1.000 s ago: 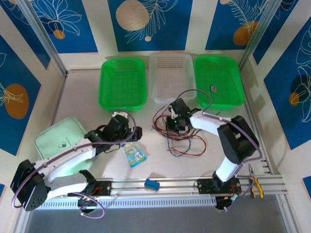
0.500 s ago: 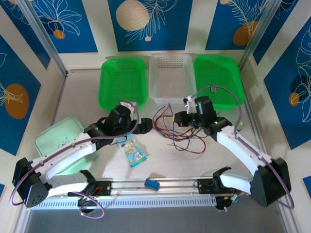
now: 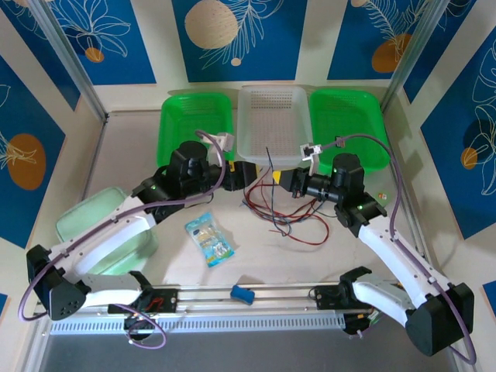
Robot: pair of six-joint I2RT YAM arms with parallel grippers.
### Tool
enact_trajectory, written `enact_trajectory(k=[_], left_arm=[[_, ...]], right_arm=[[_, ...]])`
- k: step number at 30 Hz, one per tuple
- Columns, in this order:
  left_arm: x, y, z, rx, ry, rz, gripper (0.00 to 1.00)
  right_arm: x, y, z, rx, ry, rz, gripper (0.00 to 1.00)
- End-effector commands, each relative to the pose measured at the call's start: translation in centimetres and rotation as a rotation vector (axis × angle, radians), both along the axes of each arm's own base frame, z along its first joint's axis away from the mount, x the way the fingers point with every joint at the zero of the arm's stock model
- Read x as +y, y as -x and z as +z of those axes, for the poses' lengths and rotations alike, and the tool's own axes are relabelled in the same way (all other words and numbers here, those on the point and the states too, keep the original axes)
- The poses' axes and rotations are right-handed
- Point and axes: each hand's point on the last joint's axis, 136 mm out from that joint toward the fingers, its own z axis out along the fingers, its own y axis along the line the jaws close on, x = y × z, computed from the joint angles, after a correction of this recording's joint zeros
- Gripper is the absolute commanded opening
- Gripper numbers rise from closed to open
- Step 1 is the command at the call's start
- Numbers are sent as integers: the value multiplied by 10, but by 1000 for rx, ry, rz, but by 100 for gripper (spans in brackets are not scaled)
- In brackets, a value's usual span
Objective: Untangle the cables
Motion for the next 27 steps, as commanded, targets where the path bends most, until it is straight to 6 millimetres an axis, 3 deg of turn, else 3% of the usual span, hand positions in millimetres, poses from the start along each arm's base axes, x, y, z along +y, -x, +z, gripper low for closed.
enact_trajectory(k=[1,6,9,27], left_arm=[[-17,6,25,-26,82,-77,59],[-19,5,44,-63,90,-88,48],[-21,4,51,-80,72,-94,47],[-39,-20,29,-15,-11,-71,52]], right_arm=[[4,8,10,-17,-18,34,0],[2,9,10,-20,-4,27,0],[3,9,10,-26,1,31,0],[13,12,12,-48,31,52,0]])
